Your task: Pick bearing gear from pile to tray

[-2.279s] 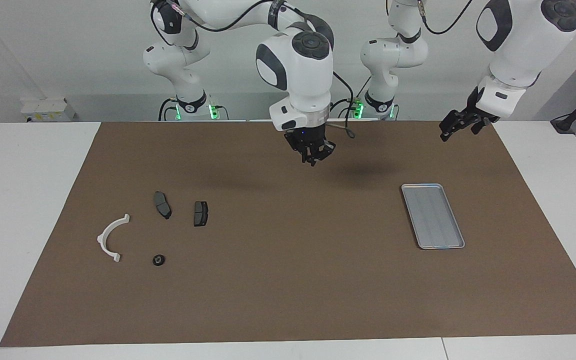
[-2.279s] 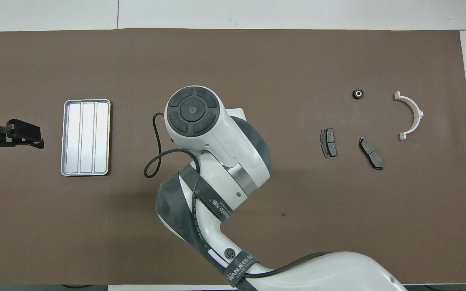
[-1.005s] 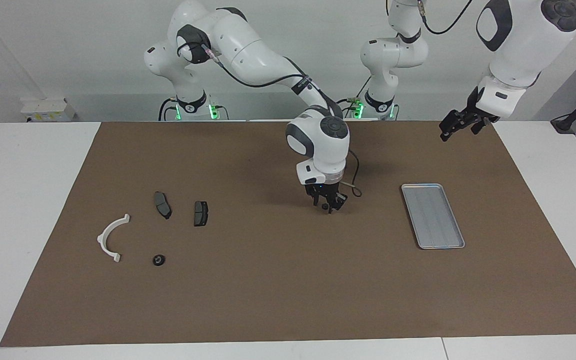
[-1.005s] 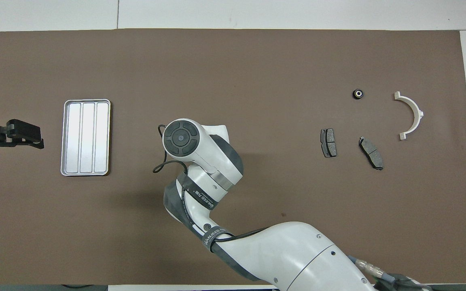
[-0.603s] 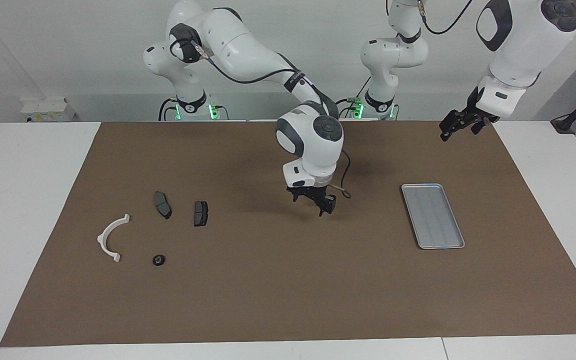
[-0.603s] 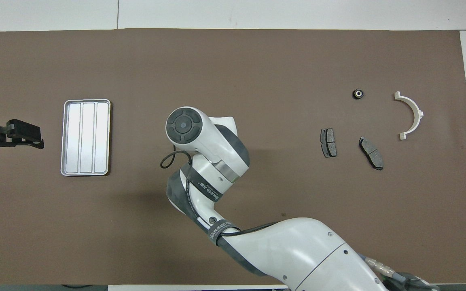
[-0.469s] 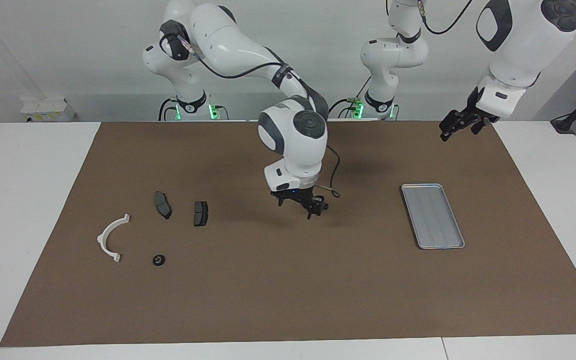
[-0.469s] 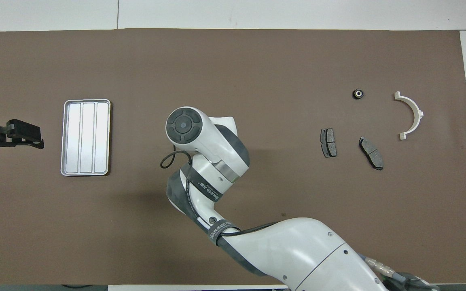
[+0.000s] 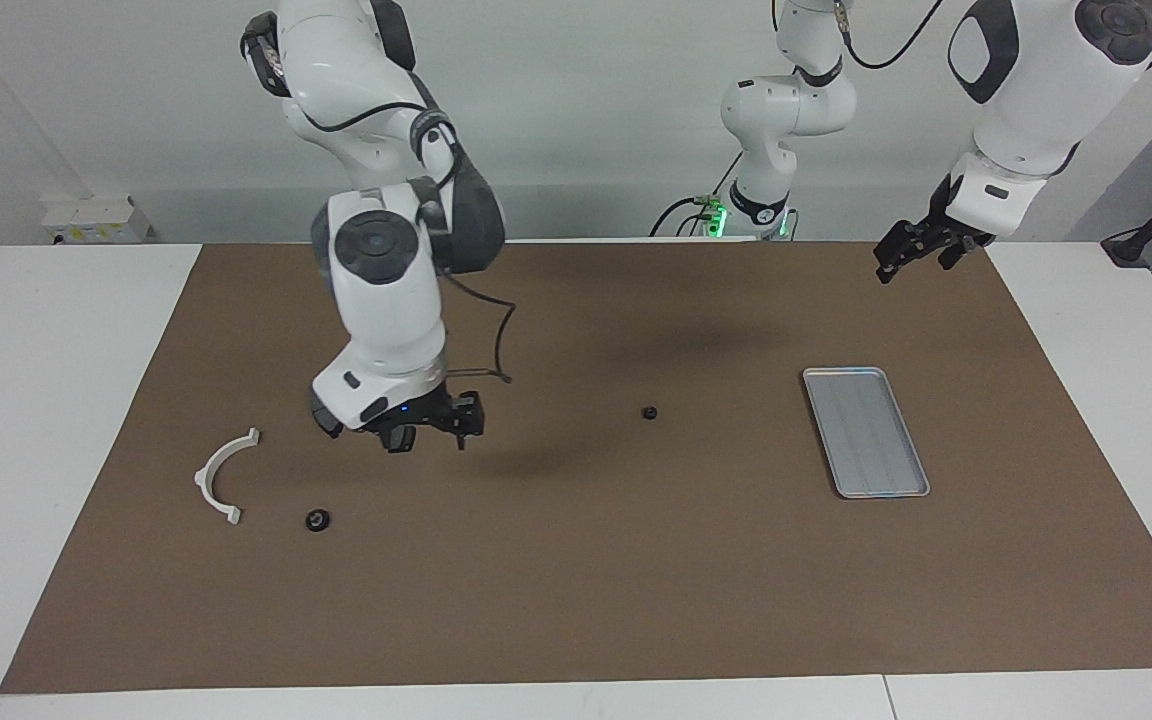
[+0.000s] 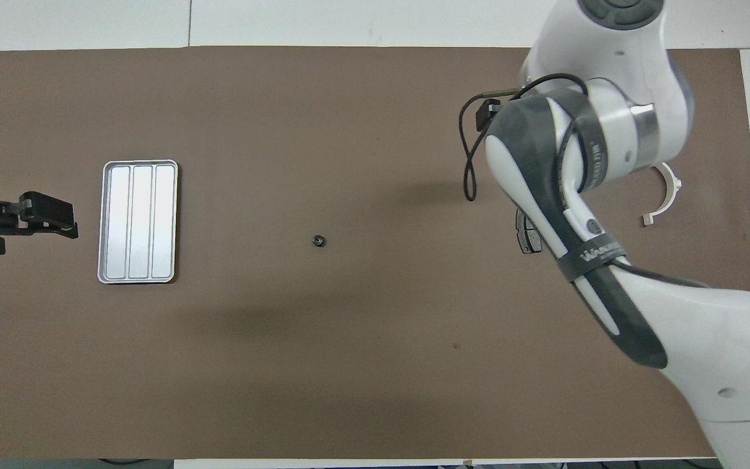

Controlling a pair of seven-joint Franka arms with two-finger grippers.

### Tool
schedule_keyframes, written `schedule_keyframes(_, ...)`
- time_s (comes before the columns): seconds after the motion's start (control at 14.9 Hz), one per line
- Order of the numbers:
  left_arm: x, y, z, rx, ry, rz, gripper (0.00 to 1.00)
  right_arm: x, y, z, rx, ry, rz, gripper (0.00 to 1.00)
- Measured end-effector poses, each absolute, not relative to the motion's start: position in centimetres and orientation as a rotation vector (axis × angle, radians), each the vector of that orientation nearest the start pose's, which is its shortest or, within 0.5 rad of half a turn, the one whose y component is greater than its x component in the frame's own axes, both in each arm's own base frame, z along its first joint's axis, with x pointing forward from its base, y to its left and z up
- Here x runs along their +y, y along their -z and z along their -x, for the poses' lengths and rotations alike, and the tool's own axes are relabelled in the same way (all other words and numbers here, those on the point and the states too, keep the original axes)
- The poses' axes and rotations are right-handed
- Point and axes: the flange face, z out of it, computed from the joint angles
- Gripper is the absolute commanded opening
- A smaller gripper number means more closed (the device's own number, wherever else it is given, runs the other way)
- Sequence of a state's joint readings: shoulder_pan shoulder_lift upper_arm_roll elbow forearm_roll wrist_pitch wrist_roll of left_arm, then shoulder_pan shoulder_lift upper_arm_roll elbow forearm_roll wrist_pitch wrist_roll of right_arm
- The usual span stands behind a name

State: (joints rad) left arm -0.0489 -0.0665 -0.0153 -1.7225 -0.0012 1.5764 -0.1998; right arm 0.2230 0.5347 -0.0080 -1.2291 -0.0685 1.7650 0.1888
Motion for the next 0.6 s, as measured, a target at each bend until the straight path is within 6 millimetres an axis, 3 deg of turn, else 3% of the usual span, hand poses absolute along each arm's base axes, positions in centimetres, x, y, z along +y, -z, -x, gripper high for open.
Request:
schedule_keyframes(0.13,-6.6,-58.8,-53.1,-0.173,-0.066,3.143,1.0,9.1,-45.7,-70.6,-0.182,-0.008,3.208,1.0)
schedule_keyframes(0.27,-9.8,-57.8,-53.1,-0.158,-0.027,3.195,1.0,5.1,-44.7,-71.0,-0.251,-0.011,3.201,1.0)
schedule_keyframes(0.4,-12.0,-55.7,-53.2,-0.152,0.007,3.246,1.0,2.5,-42.7,-71.2,-0.29,0.028,3.192,1.0)
schedule_keyframes(0.6,-15.5,-51.8,-53.2,-0.225,0.028,3.26,1.0,-0.2,-37.8,-70.7,-0.298,0.079,3.187,1.0)
